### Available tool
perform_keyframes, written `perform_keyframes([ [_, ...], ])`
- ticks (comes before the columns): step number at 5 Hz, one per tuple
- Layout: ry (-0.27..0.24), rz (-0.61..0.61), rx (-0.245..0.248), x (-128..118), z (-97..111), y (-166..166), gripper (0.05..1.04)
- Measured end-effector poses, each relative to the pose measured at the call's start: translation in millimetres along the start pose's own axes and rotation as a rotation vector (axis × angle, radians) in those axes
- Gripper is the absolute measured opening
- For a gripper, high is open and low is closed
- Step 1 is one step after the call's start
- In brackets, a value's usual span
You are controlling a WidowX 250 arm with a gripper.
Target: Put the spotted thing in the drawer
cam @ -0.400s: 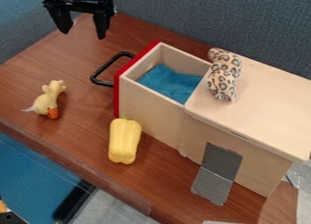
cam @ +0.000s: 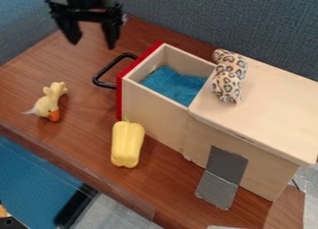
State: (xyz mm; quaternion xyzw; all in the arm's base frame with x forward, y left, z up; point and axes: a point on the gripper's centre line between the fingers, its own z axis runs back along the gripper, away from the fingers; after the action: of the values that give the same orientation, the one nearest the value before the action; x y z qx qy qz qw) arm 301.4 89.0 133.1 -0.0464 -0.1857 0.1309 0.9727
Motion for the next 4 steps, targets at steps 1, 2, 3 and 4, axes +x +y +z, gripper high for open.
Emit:
perform_keyframes([
  [1,-0.078,-0.108,-0.081,2.6,33.4,-40.5,0.999],
  [2,-0.119,-0.178,-0.175,12.9,51.6,-77.1,0.999],
  [3,-0.108,-0.243,-0.259,17.1,49.0,-115.9,0.999],
  [4,-0.053,-0.303,-0.291,8.8,31.9,-144.5,0.999],
])
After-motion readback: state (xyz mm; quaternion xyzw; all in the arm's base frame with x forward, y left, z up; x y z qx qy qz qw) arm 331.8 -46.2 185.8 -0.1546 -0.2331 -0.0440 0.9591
